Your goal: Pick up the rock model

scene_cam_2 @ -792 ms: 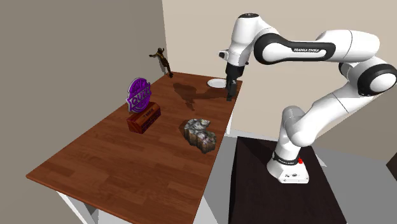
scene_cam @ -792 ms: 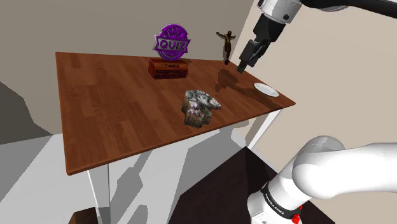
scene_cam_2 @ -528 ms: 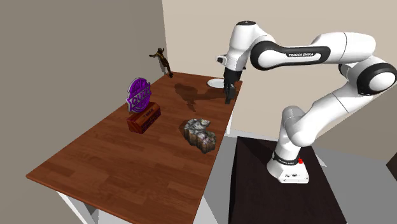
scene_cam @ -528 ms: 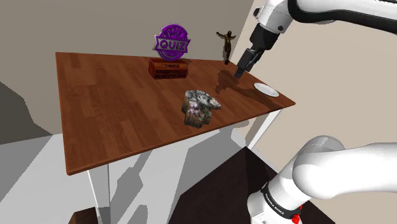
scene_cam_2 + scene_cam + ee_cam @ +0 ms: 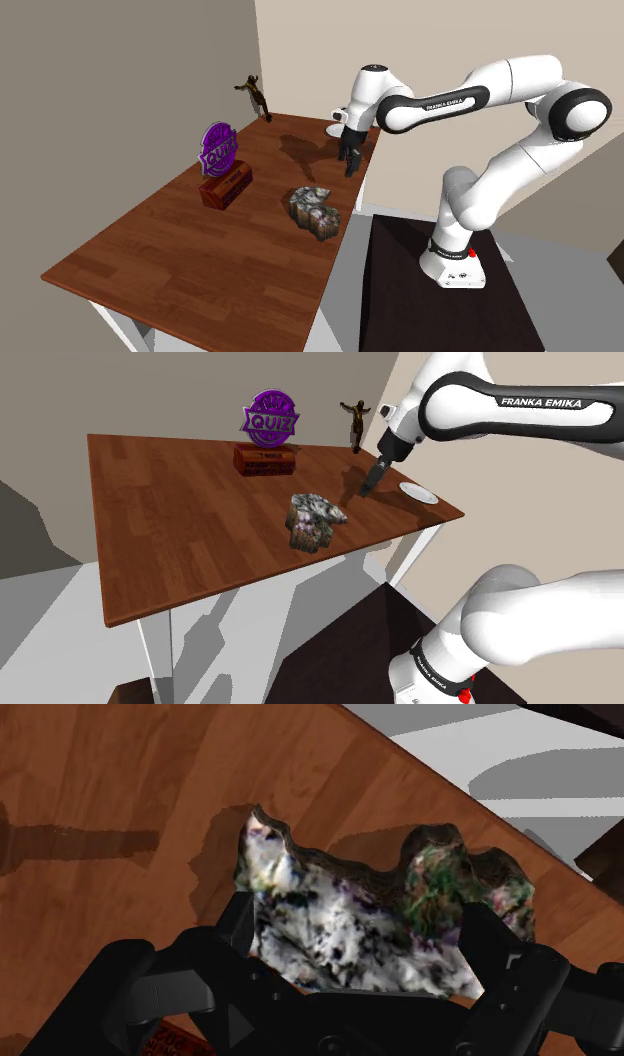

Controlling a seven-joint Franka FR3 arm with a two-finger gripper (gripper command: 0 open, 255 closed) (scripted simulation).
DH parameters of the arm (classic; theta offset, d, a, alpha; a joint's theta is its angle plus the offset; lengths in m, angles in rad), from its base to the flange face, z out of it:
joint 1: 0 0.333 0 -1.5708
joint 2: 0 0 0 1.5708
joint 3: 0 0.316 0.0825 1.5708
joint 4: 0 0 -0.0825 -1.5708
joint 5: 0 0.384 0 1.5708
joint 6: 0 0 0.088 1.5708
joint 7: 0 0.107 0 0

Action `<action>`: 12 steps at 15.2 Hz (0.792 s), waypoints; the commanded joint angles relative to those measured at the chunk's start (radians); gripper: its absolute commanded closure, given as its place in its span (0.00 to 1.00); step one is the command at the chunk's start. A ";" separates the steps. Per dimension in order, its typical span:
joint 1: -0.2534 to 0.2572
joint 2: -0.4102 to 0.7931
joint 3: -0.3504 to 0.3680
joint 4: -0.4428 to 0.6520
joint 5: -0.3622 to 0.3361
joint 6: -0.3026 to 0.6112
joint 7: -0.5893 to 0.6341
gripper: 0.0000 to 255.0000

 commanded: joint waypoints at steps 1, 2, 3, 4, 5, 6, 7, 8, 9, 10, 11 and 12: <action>0.004 0.039 -0.048 -0.032 -0.012 0.088 -0.077 0.00; 0.009 0.063 -0.070 -0.043 -0.016 0.129 -0.111 0.00; 0.015 0.090 -0.092 -0.052 -0.018 0.170 -0.147 0.00; 0.022 0.119 -0.114 -0.059 -0.018 0.212 -0.183 0.00; 0.030 0.150 -0.137 -0.063 -0.016 0.253 -0.220 0.00; 0.039 0.183 -0.161 -0.066 -0.012 0.293 -0.259 0.00; 0.050 0.218 -0.185 -0.066 -0.004 0.333 -0.300 0.00; 0.063 0.255 -0.209 -0.064 0.006 0.373 -0.342 0.00; 0.078 0.293 -0.235 -0.060 0.021 0.411 -0.387 0.00; 0.095 0.333 -0.261 -0.054 0.040 0.448 -0.435 0.00; 0.115 0.375 -0.288 -0.046 0.065 0.484 -0.486 0.00; 0.125 0.395 -0.301 -0.041 0.079 0.500 -0.512 0.00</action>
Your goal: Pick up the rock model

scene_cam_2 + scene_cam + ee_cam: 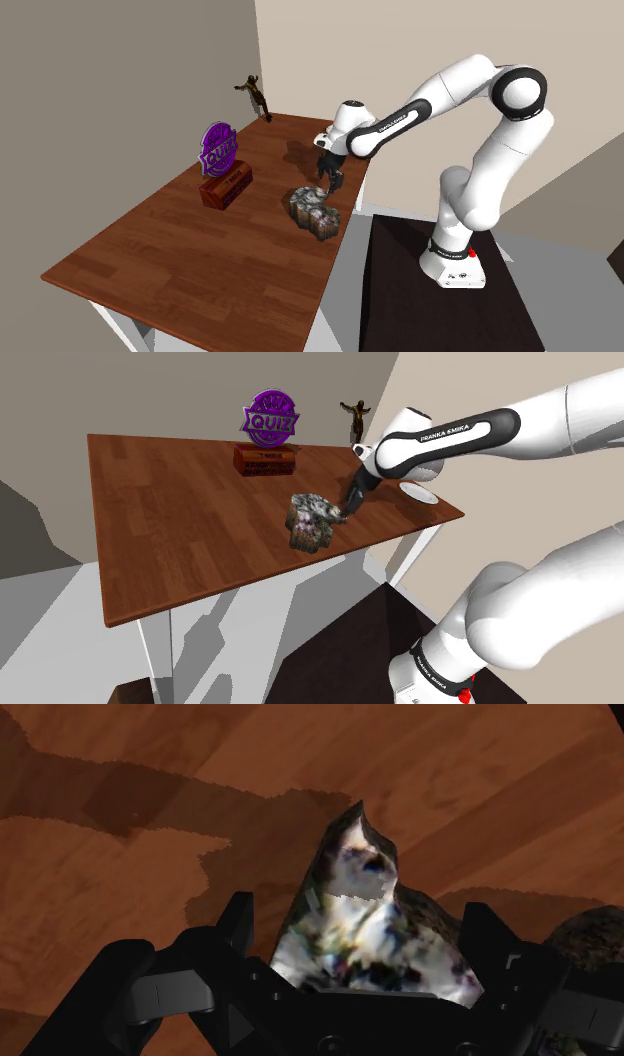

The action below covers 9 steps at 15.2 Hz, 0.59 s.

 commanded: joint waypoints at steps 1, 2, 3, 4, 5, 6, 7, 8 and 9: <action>0.018 0.043 -0.024 0.002 0.025 0.045 -0.048 0.00; 0.021 0.054 -0.028 -0.004 0.031 0.060 -0.053 0.00; 0.024 0.065 -0.032 -0.009 0.037 0.076 -0.059 0.00; 0.028 0.076 -0.036 -0.015 0.044 0.092 -0.066 0.00; 0.032 0.087 -0.040 -0.020 0.052 0.108 -0.072 0.00; 0.036 0.099 -0.044 -0.025 0.060 0.124 -0.080 0.00; 0.041 0.111 -0.048 -0.029 0.070 0.140 -0.088 0.00; 0.043 0.118 -0.051 -0.032 0.075 0.149 -0.093 0.00; 0.043 0.118 -0.050 -0.032 0.075 0.149 -0.093 0.00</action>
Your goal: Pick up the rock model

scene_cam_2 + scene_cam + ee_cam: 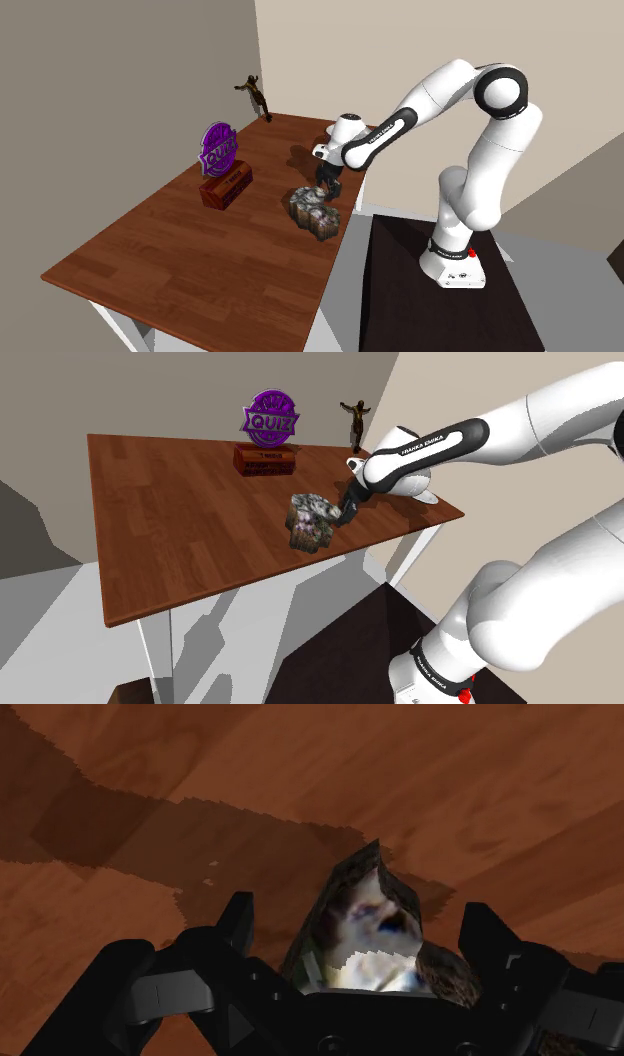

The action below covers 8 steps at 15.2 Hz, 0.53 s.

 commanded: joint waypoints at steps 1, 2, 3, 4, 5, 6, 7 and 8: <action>0.002 0.004 -0.001 -0.004 0.003 0.008 -0.002 1.00; 0.002 0.005 -0.001 -0.003 0.004 0.009 -0.003 1.00; 0.002 0.007 -0.003 -0.004 0.006 0.010 -0.006 1.00; 0.001 0.003 -0.003 -0.008 0.003 0.010 -0.005 1.00; 0.002 0.006 -0.004 -0.007 0.006 0.013 -0.007 1.00; 0.001 0.005 -0.003 -0.009 0.005 0.014 -0.006 1.00; 0.001 0.004 -0.004 -0.009 0.005 0.014 -0.007 1.00; -0.001 0.000 -0.004 -0.012 0.002 0.012 -0.006 1.00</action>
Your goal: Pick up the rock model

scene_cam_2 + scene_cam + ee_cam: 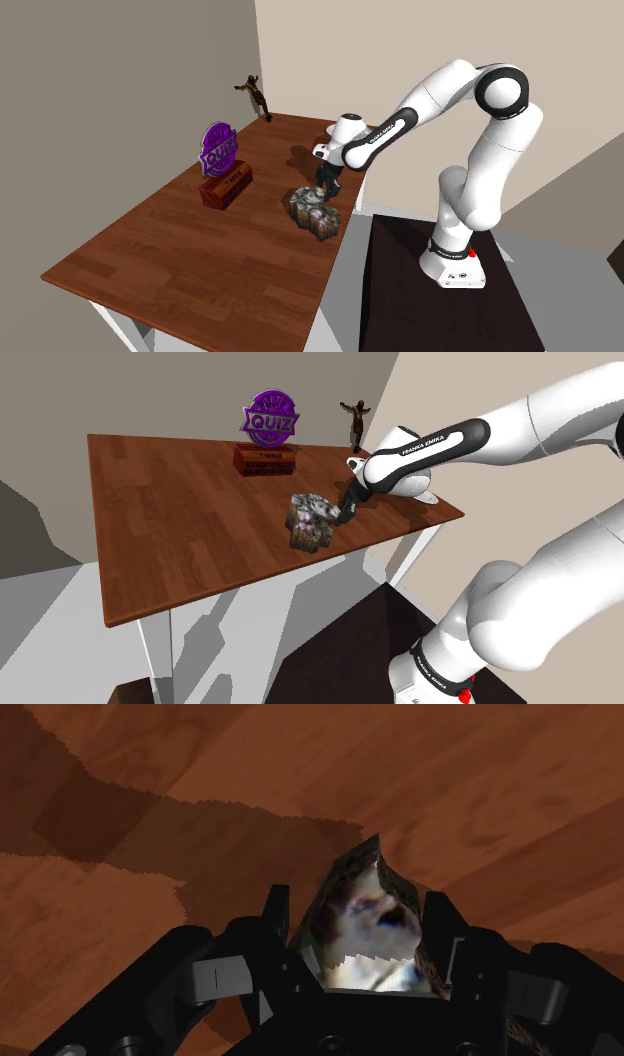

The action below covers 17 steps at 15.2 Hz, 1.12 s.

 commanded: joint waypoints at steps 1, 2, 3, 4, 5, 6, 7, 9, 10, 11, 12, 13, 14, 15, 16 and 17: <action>-0.004 0.006 -0.005 -0.006 -0.002 0.000 -0.002 1.00; -0.003 0.006 0.001 0.002 -0.004 -0.008 0.006 1.00; -0.008 -0.006 0.005 0.007 -0.013 -0.024 0.014 1.00; -0.012 -0.018 0.009 0.011 -0.022 -0.040 0.022 1.00; -0.016 -0.029 0.013 0.016 -0.031 -0.055 0.029 1.00; -0.020 -0.041 0.017 0.022 -0.038 -0.071 0.036 1.00; -0.024 -0.052 0.021 0.027 -0.045 -0.087 0.042 1.00; -0.030 -0.072 0.028 0.039 -0.057 -0.119 0.053 1.00; -0.033 -0.082 0.032 0.045 -0.062 -0.134 0.058 1.00; -0.036 -0.092 0.035 0.052 -0.067 -0.150 0.063 1.00; -0.038 -0.101 0.038 0.058 -0.071 -0.166 0.067 1.00; -0.040 -0.110 0.042 0.065 -0.075 -0.181 0.072 1.00; -0.042 -0.119 0.045 0.072 -0.078 -0.197 0.075 1.00; -0.044 -0.127 0.048 0.080 -0.081 -0.212 0.079 1.00; -0.046 -0.135 0.051 0.087 -0.084 -0.227 0.082 1.00; -0.047 -0.143 0.054 0.095 -0.087 -0.243 0.086 1.00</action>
